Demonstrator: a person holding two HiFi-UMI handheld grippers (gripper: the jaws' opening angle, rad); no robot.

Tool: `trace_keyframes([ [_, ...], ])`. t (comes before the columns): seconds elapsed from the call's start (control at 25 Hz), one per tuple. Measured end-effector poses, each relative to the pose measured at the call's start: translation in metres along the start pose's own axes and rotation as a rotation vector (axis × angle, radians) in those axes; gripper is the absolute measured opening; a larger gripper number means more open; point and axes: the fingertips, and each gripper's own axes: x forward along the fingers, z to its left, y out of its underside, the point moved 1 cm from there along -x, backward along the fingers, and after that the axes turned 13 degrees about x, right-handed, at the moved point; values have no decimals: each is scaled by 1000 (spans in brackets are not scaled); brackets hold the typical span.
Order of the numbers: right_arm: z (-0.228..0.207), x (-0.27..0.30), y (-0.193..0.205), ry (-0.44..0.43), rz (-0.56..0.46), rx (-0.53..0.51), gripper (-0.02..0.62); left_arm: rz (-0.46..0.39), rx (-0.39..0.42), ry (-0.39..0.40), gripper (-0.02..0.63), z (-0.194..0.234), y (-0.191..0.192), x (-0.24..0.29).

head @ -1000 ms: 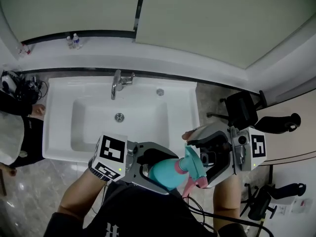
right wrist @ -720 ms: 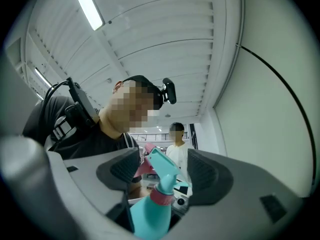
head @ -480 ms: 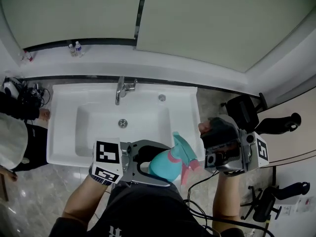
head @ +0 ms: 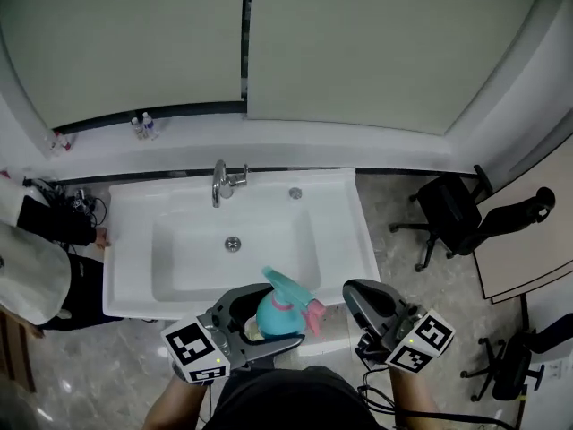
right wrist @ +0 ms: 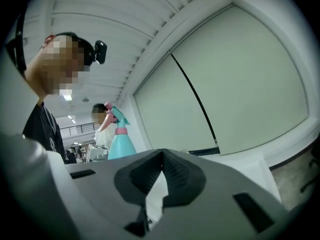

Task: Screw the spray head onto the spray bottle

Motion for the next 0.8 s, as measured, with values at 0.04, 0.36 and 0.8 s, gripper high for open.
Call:
trace_keyframes([
  [0.04,5,-8,8,-1,16,-15,0,1,-3,-26,380,-11,1,0],
  [0.36,50,-143,77,-10,96,-55,0,28,39,-207,380,-143,14,21],
  [0.8,108,-271,94,4,22,-13,0,94,25,-209,380,-282,-2,51],
])
